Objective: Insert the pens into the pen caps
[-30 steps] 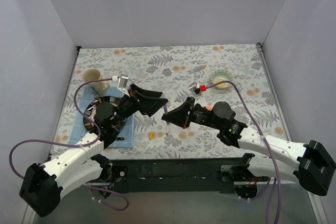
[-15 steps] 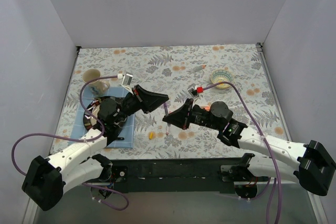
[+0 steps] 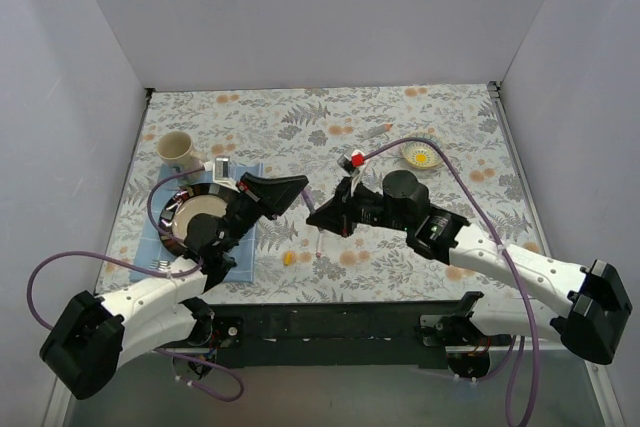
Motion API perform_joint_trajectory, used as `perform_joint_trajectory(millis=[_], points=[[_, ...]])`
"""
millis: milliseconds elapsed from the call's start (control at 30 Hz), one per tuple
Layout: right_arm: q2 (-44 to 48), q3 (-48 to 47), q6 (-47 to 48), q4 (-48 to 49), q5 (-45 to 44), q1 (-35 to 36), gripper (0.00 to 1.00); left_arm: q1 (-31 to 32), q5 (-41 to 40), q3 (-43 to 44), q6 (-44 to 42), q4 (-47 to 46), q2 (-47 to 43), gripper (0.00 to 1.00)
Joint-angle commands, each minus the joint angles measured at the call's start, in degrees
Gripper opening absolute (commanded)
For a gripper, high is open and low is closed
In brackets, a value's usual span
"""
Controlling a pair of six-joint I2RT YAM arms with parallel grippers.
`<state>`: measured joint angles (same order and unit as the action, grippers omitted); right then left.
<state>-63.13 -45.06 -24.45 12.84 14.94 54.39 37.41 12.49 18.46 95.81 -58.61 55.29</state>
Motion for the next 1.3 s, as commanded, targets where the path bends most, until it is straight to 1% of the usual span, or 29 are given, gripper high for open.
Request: perform_joint_trajectory(millis=[0,133,233,367,433,467,500,533,567,600,633,667,700,733,767,800,833,867,900,933,967,1000,1100,1167,1200,1267], points=[[-1.46,-12.41,4.58,16.87,-9.93,-5.78,0.01,8.29,7.38,-5.89,0.35,3.77,3.5,0.0],[-5.15,-16.72,4.58,14.67,-8.35,-8.95,0.01,14.17,3.95,-5.8,-1.68,3.06,7.99,0.0],[-6.03,-19.01,5.9,14.05,-8.0,-10.79,0.01,16.37,1.84,-6.59,-1.94,1.31,11.15,0.0],[-6.83,-21.03,6.87,13.27,-6.42,-12.11,0.01,17.26,1.74,-7.38,-0.45,-4.13,14.67,0.0],[-6.92,-20.25,6.69,12.56,-4.93,-12.03,0.01,17.26,1.23,-6.16,0.16,-3.97,14.85,0.0],[-6.74,-19.46,6.35,12.39,-3.79,-12.03,0.01,17.26,0.09,-5.63,0.08,-2.14,14.15,0.0],[-6.48,-18.41,5.99,12.04,-1.34,-12.11,0.01,17.17,-1.4,-5.02,-0.44,-0.12,11.62,0.0],[-5.17,-14.74,5.47,10.99,-0.27,-12.12,0.01,16.39,-4.38,-2.84,-2.1,2.77,10.12,0.0],[-4.2,-12.53,4.42,10.8,1.13,-12.12,0.01,15.86,-5.88,-1.33,-3.25,9.93,8.71,0.0],[-3.15,-9.64,4.15,10.37,3.84,-12.03,0.01,15.24,-7.2,0.33,-4.39,14.01,7.04,0.0],[-0.26,-4.56,3.45,8.97,4.65,-12.03,0.01,14.02,-8.7,4.35,-7.71,17.79,5.03,0.0],[1.42,-1.47,2.75,7.91,5.27,-12.03,0.21,13.49,-10.45,6.05,-9.4,24.18,4.14,0.0],[3.35,1.35,1.87,7.29,6.84,-12.11,0.31,12.87,-11.17,8.15,-11.15,26.85,3.69,0.0],[7.81,4.07,1.16,6.33,7.47,-12.12,0.4,11.82,-11.61,11.57,-12.48,29.4,3.51,0.0],[10.29,9.58,0.46,5.36,7.73,-12.03,0.53,11.03,-11.44,13.51,-14.66,33.87,3.86,0.0],[15.44,11.64,-0.59,4.4,7.65,-12.03,0.56,10.15,-11.26,15.36,-15.56,36.09,4.39,0.0],[17.93,13.66,-1.04,2.73,7.56,-12.11,0.61,9.97,-11.35,17.12,-16.35,38.37,5.35,0.0],[20.22,15.77,-1.48,-1.37,6.86,-12.12,0.72,9.88,-11.78,20.97,-18.1,42.48,7.27,0.0],[24.25,16.4,-1.48,-4.29,4.68,-12.03,0.76,9.79,-11.53,22.48,-18.98,44.44,8.77,0.0],[26.11,16.84,-1.48,-6.23,3.79,-12.11,0.8,9.79,-10.92,24.41,-19.86,46.11,10.35,0.0],[27.87,17.28,-1.48,-7.99,2.48,-12.03,0.83,9.79,-10.91,27.74,-20.39,50.13,14.2,0.0],[30.41,17.55,-1.48,-11.66,-0.5,-12.11,0.84,9.7,-11.0,29.43,-20.23,51.82,16.24,0.0],[32.19,16.94,-1.66,-17.3,-6.91,-12.03,0.84,9.7,-10.21,32.51,-17.69,54.57,24.24,0.0],[31.93,16.41,-1.39,-19.07,-8.69,-12.12,0.84,9.7,-9.16,33.22,-16.54,54.3,28.02,0.0],[31.32,16.14,-1.31,-19.78,-8.79,-12.03,0.84,9.96,-8.89,34.0,-16.45,54.39,31.69,0.0],[30.53,15.62,-1.3,-19.96,-8.0,-12.12,0.84,9.96,-8.27,35.15,-16.88,55.35,35.05,0.0]])
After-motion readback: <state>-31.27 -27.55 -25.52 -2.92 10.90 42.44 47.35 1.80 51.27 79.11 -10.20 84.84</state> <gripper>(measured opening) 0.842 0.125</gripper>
